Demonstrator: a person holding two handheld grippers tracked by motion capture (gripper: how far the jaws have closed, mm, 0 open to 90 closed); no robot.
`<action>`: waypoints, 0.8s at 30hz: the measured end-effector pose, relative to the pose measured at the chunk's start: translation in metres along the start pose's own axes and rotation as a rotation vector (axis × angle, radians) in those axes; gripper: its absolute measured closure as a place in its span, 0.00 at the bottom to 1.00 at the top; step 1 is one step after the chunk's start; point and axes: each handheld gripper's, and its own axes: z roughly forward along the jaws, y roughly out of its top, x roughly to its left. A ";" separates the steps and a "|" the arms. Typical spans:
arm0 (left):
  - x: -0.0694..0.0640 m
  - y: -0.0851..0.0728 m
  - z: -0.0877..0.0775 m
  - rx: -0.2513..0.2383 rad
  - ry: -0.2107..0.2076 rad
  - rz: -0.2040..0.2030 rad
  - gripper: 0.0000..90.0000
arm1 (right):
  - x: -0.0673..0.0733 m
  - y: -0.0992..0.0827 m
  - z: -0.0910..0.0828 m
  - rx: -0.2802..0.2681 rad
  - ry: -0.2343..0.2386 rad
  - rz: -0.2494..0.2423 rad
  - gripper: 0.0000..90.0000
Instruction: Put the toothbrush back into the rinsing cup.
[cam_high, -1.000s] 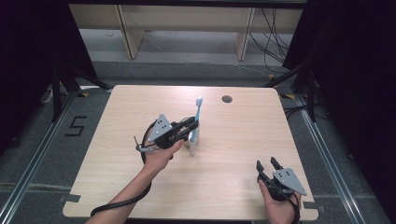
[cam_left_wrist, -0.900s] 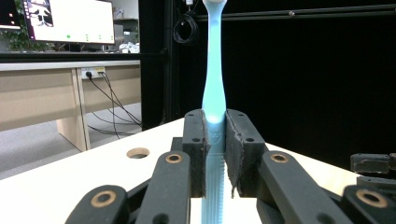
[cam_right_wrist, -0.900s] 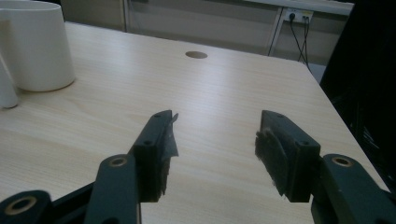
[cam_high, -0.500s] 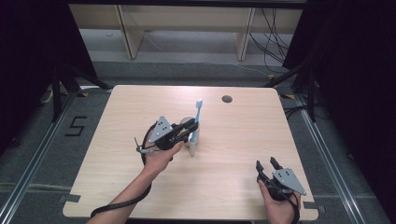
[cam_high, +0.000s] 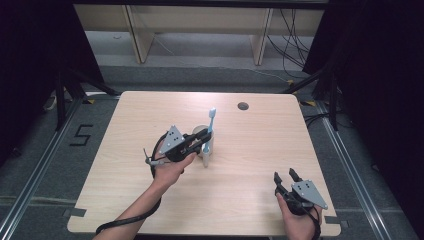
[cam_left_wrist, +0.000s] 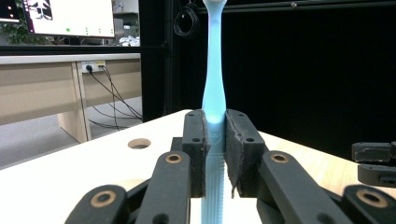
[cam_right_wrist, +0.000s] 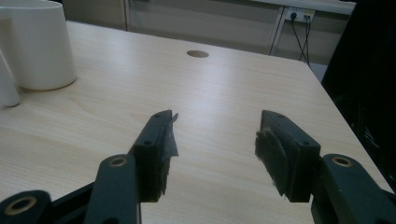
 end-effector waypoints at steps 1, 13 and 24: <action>0.000 0.000 0.000 0.001 0.001 -0.001 0.87 | 0.000 0.000 0.000 0.000 0.000 0.001 0.52; -0.001 -0.005 -0.007 0.050 0.003 0.027 0.74 | -0.001 0.000 0.000 0.005 0.008 -0.002 0.51; -0.005 -0.004 -0.022 0.088 0.001 0.062 0.49 | 0.001 0.000 0.000 0.009 0.009 -0.002 0.51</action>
